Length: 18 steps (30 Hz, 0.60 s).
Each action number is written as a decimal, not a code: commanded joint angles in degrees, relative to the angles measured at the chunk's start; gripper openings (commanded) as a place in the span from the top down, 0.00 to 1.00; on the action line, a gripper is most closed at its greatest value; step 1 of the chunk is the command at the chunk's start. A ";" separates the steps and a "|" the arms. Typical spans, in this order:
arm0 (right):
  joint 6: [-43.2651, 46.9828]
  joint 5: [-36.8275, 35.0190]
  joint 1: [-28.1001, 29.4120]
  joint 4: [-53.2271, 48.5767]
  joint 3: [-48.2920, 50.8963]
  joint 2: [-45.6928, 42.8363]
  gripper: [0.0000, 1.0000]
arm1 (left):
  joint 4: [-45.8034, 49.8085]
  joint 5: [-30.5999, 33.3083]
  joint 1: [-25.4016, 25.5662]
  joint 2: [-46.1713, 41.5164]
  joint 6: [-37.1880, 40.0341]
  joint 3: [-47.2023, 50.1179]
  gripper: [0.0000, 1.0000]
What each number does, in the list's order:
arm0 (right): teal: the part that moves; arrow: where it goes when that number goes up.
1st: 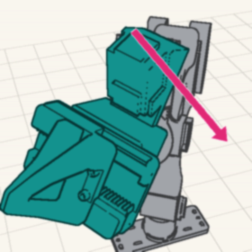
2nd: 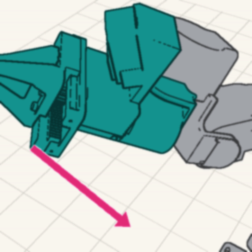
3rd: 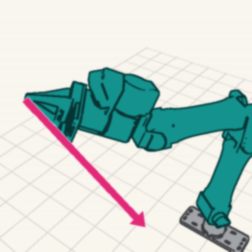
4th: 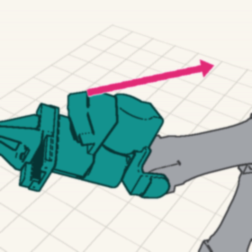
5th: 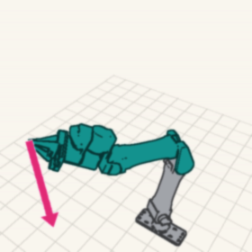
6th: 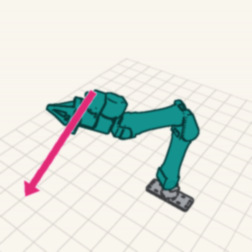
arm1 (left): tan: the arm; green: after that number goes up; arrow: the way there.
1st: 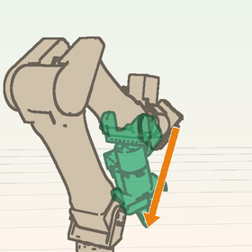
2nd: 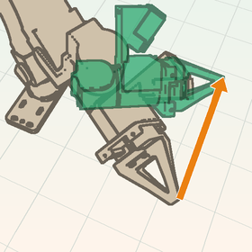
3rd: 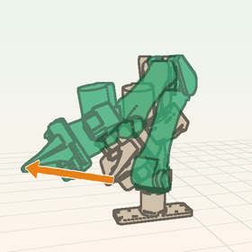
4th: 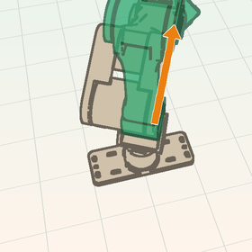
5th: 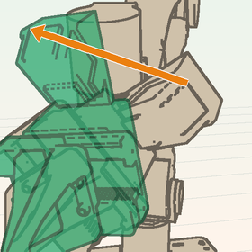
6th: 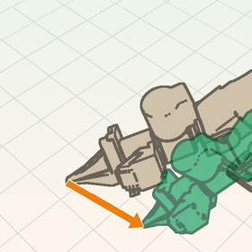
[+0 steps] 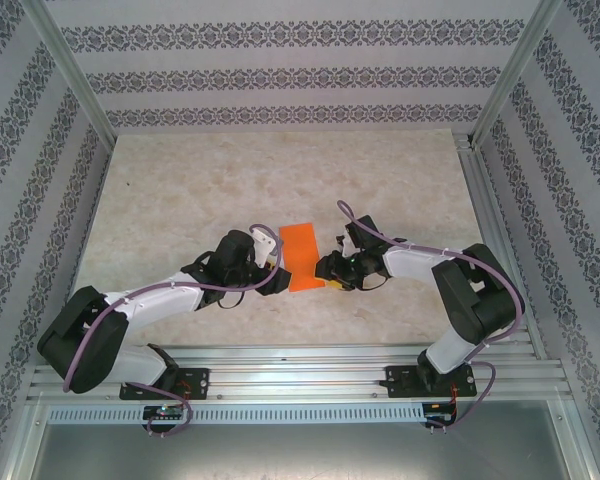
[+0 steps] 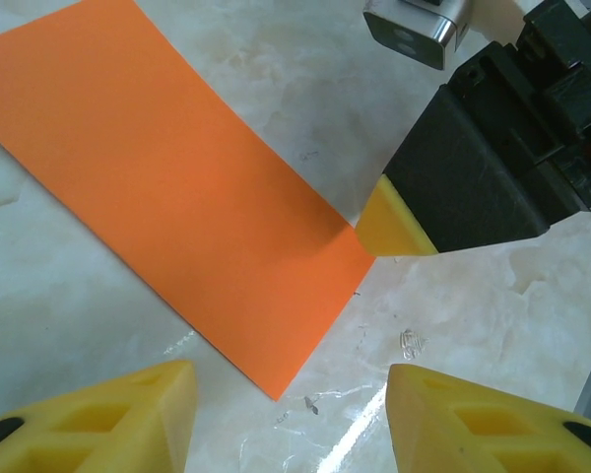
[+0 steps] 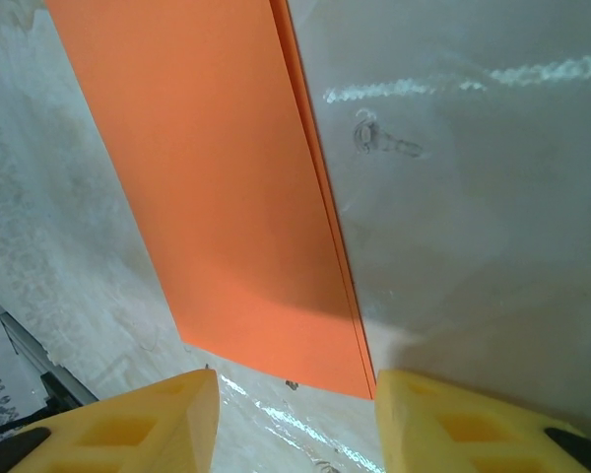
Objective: Fold a paper plane with a square sheet of paper (fold left side to right side)
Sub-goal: Fold the triangle a second time at the center of the table.
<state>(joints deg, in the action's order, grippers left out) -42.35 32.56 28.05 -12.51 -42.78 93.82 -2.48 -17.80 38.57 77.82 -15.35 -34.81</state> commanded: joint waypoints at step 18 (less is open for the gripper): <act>0.06 0.80 2.53 2.02 -3.04 2.15 0.55 | -0.70 1.40 1.59 1.74 4.15 -0.68 0.46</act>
<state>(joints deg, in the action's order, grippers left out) -42.35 32.84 30.28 -12.05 -43.88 95.35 -2.48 -17.15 39.07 78.98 -13.26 -34.81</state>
